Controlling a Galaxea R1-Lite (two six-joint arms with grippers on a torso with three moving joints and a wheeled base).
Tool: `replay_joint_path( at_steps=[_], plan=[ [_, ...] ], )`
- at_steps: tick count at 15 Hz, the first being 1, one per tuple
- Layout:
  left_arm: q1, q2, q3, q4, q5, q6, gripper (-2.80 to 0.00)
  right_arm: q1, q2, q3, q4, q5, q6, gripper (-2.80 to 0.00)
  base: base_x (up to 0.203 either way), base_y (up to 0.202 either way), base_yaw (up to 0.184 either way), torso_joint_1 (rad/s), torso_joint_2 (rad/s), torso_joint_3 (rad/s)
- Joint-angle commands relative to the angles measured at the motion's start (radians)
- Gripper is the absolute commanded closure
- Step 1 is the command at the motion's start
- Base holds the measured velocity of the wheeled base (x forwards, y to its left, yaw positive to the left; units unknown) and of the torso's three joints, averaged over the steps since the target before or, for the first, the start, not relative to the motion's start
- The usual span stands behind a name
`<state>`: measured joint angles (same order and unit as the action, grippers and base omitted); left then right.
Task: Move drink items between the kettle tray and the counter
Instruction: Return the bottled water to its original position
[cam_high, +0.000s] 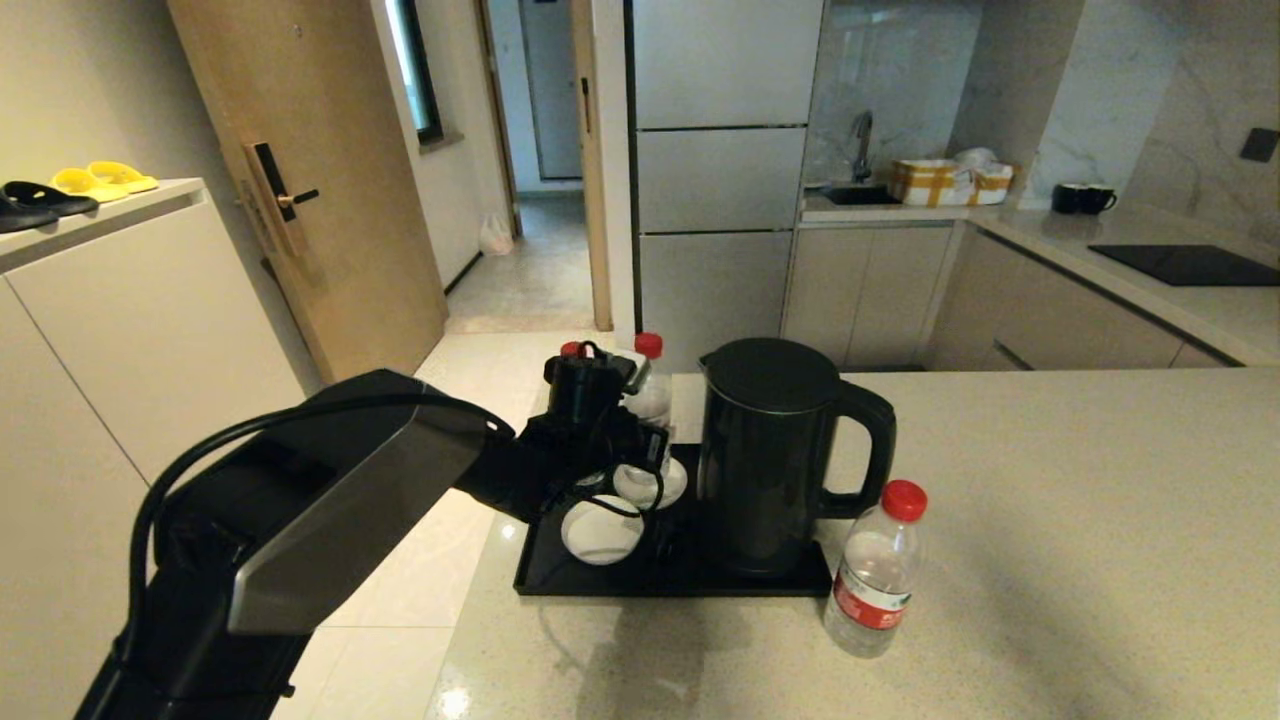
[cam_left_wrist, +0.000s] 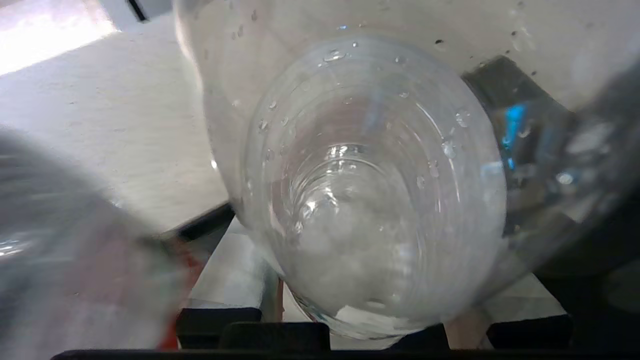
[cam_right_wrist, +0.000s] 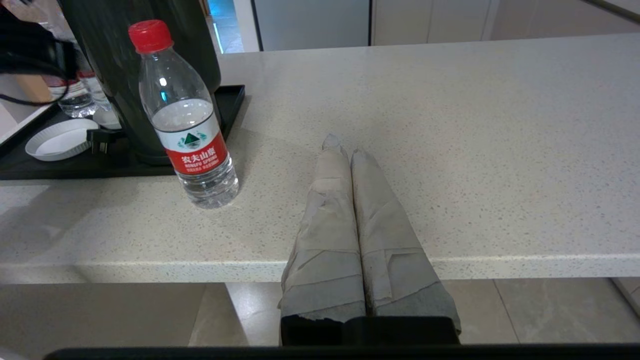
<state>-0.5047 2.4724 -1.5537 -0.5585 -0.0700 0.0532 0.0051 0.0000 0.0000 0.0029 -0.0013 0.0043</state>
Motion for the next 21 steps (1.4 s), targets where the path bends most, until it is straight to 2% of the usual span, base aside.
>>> replay_joint_path(
  at_steps=[1, 3, 7, 10, 13, 21],
  plan=[
    [-0.002, 0.024, -0.014, -0.004, 0.001, 0.002, 0.0, 0.001, 0.001, 0.0, 0.0, 0.0, 0.0, 0.0, 0.0, 0.0, 0.0, 0.0, 0.0, 0.0],
    [0.0, 0.03, -0.019, -0.004, -0.001, 0.037, 0.0, 0.001, 0.002, 0.002, 0.0, 0.0, 0.0, 0.0, 0.0, 0.0, 0.0, 0.0, 0.0, 0.0],
    [-0.002, 0.074, -0.059, -0.032, 0.05, 0.065, 0.0, 0.001, 0.002, 0.001, 0.0, 0.0, 0.0, 0.0, 0.0, 0.0, 0.0, 0.0, 0.0, 0.0],
    [-0.006, 0.088, -0.075, -0.038, 0.058, 0.071, 0.0, 0.001, 0.002, 0.002, 0.0, 0.0, 0.0, 0.0, 0.0, 0.0, 0.0, 0.0, 0.0, 0.0],
    [-0.018, 0.133, -0.125, -0.044, 0.134, 0.07, 0.0, 0.001, 0.002, 0.002, 0.0, 0.0, 0.0, 0.0, 0.0, 0.0, 0.0, 0.0, 0.0, 0.0],
    [-0.021, 0.14, -0.121, -0.055, 0.139, 0.071, 0.0, 0.001, 0.002, 0.002, 0.0, 0.0, 0.0, 0.0, 0.0, 0.0, 0.0, 0.0, 0.0, 0.0]
  ],
)
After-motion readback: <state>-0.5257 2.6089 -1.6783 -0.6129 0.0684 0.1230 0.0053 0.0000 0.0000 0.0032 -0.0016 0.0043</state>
